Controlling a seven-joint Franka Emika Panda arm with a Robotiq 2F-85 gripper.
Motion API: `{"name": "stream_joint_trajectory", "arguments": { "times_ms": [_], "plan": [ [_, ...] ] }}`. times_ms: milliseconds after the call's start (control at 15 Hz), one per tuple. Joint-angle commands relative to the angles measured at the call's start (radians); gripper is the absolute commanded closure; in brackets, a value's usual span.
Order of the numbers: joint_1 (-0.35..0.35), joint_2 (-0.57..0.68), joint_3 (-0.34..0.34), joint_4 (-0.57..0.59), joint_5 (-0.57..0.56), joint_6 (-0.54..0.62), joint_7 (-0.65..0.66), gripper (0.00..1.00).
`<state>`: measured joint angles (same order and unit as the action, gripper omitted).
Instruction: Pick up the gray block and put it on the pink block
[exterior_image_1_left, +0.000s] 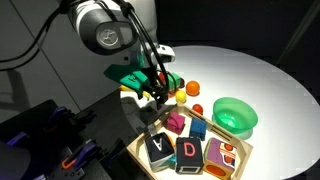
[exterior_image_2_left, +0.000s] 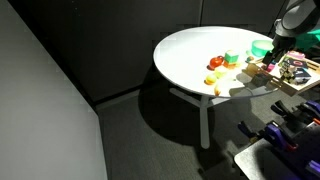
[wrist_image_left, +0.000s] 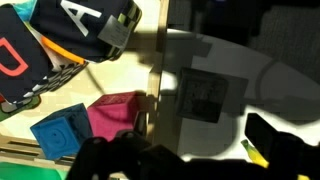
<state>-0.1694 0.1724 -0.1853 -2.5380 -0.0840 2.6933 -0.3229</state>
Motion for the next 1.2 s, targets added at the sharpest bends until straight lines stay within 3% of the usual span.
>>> {"name": "stream_joint_trajectory", "arguments": {
  "times_ms": [0, 1133],
  "plan": [
    [-0.022, 0.067, 0.042, 0.049, 0.038, 0.036, -0.030, 0.00],
    [-0.011, 0.222, 0.062, 0.082, -0.014, 0.081, 0.018, 0.00]
  ]
}}
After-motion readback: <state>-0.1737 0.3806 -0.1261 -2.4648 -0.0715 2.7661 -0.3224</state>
